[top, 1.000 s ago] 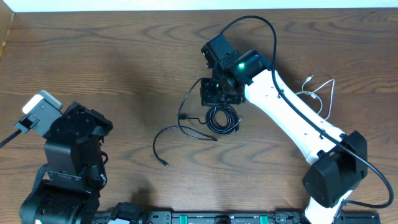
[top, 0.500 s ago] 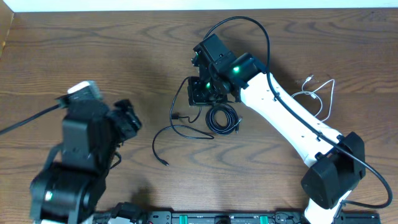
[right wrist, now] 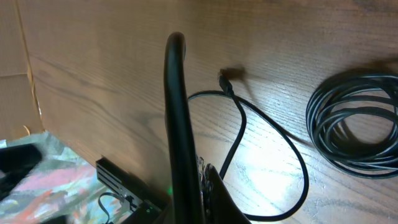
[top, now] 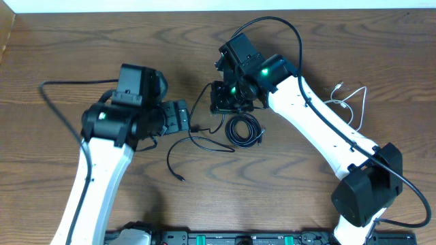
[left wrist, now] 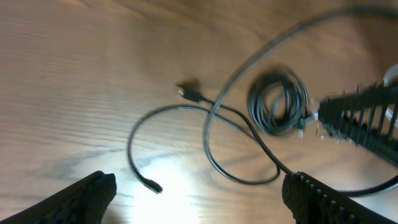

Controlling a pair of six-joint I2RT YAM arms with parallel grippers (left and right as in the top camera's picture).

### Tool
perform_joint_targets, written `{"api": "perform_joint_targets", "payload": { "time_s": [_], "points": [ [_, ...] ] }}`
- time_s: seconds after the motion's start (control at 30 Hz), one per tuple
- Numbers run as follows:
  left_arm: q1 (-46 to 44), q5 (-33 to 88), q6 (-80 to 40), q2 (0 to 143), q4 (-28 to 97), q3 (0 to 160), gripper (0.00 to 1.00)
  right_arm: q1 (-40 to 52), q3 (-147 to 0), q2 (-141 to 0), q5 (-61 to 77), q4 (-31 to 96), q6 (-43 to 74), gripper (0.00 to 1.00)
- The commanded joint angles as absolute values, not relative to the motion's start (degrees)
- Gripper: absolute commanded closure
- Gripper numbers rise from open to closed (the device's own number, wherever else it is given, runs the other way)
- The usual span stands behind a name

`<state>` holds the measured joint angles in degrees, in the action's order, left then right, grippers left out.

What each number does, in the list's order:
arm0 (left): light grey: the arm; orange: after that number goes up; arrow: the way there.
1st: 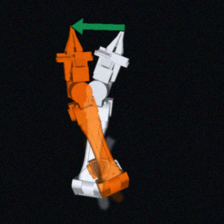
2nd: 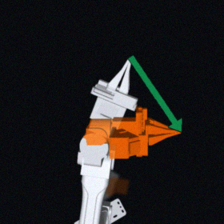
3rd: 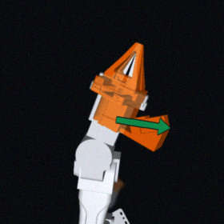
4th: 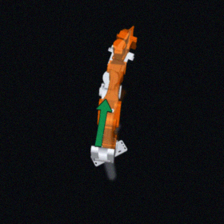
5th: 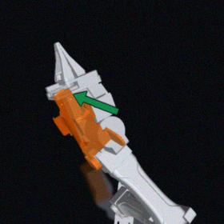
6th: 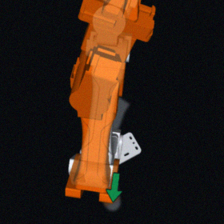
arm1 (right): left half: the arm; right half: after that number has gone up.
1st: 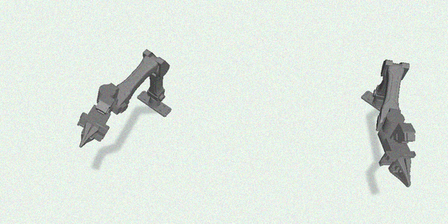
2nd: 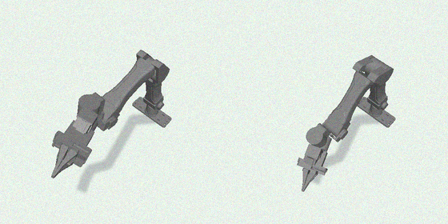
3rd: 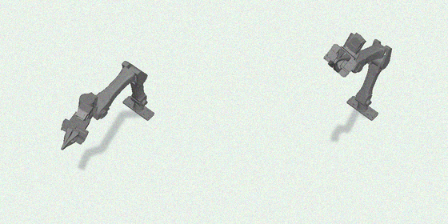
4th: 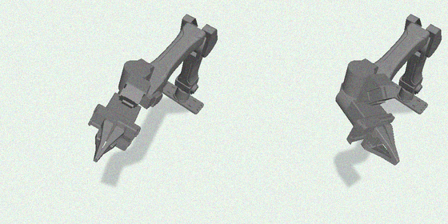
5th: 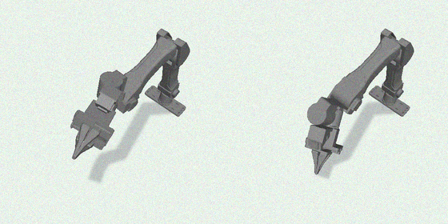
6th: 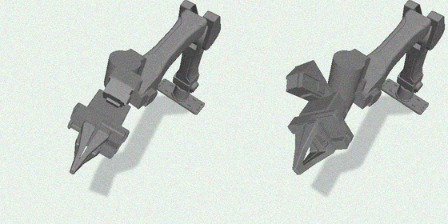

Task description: Untangle cables

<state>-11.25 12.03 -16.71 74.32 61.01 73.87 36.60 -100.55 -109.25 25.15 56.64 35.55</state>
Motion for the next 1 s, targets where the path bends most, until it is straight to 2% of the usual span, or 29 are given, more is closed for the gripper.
{"api": "perform_joint_targets", "payload": {
  "time_s": [0.0, 0.17, 0.37, 0.6, 0.7, 0.9, 0.97],
  "points": [
    [-9.9, 22.0, -7.4, 78.5, 61.0, 74.0, 0.09, 36.4, -100.5, -108.9, 26.0, 56.5, 35.1, 0.99],
    [-9.9, 22.1, -2.5, 81.7, 60.9, 73.9, 0.09, 36.2, -100.4, -108.9, 25.8, 56.1, 35.1, 0.99],
    [-9.9, 21.8, -2.1, 84.8, 58.1, 71.8, 0.11, 35.4, -100.5, -108.9, 25.9, 56.1, 35.1, 0.99],
    [-9.9, 21.9, -1.9, 89.9, 54.5, 71.3, 0.19, 35.3, -100.5, -108.9, 26.0, 56.2, 35.1, 0.99],
    [-9.9, 22.1, -1.9, 91.4, 53.2, 71.3, 0.27, 35.3, -100.5, -108.9, 26.1, 56.1, 35.1, 0.99],
    [-9.9, 23.4, -1.9, 92.3, 52.8, 71.3, 0.50, 35.3, -100.5, -108.9, 26.1, 56.1, 35.1, 0.99],
    [-9.9, 23.4, -1.9, 92.3, 52.8, 71.3, 0.52, 35.2, -100.4, -108.9, 26.1, 56.1, 35.1, 0.99]
  ]
}}
